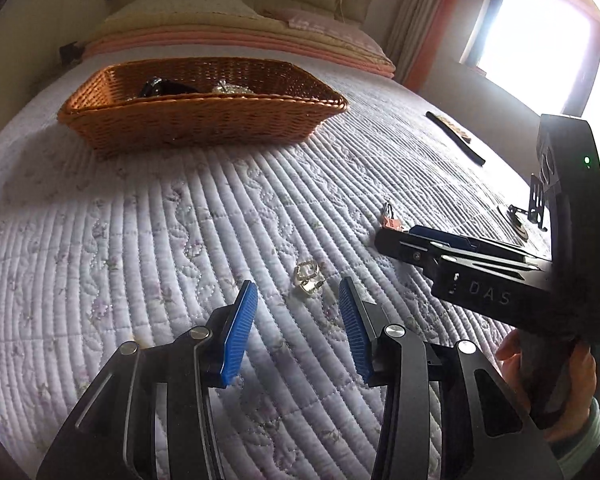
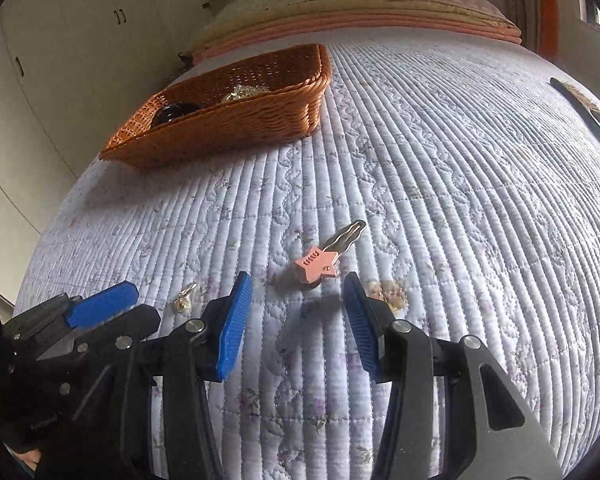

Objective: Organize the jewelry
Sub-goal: 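Grasp the pink-tag key with the right tool while the left tool grasps a small charm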

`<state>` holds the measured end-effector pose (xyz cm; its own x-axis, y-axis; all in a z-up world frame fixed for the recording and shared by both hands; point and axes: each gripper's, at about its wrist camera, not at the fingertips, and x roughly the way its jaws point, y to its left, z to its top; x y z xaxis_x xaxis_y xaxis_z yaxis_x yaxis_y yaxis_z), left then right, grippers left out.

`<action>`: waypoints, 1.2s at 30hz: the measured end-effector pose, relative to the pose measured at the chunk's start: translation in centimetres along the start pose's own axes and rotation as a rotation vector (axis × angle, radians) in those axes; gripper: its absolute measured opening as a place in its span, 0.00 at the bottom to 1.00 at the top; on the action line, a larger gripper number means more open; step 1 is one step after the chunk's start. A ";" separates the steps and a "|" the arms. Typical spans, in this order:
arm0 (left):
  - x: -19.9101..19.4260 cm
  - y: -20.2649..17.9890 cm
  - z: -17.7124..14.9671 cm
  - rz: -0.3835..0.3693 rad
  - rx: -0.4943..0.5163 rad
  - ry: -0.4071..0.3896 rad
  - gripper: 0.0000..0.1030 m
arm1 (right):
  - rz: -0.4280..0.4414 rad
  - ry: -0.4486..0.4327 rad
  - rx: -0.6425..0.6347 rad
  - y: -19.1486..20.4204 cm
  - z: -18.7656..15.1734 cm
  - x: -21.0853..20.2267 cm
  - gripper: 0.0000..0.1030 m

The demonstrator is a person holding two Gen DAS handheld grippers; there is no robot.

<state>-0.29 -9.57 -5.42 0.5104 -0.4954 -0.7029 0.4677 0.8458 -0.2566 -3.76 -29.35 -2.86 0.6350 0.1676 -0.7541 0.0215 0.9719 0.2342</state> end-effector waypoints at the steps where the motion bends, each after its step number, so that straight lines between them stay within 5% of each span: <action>1: 0.4 -0.1 0.0 0.001 0.002 0.013 0.39 | -0.010 0.001 0.006 0.1 0.3 0.3 0.43; 5: 0.9 -0.5 -0.1 0.010 0.031 0.032 0.39 | -0.062 0.006 0.032 0.0 1.1 1.3 0.42; 10: 1.1 -1.2 -0.2 0.011 0.062 0.043 0.39 | -0.082 0.009 -0.031 -0.1 0.7 1.2 0.25; 20: 2.0 -1.5 0.1 0.009 0.065 0.057 0.37 | -0.010 -0.002 0.018 -2.1 0.8 -0.3 0.25; 29: 2.8 -2.0 0.7 0.050 0.090 0.057 0.31 | -0.074 0.006 -0.021 -0.7 1.5 1.2 0.26; 32: 2.8 -2.2 0.5 0.056 0.098 0.058 0.12 | -0.093 -0.007 -0.047 -0.3 1.3 1.3 0.25; 36: 2.5 -2.1 0.4 0.043 0.091 0.044 0.11 | -0.066 -0.021 -0.060 -0.1 1.1 0.9 0.21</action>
<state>0.31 -12.63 -6.37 0.5003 -0.4478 -0.7411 0.5103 0.8439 -0.1655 -2.33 -29.50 -2.91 0.6496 0.1000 -0.7537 0.0179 0.9890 0.1467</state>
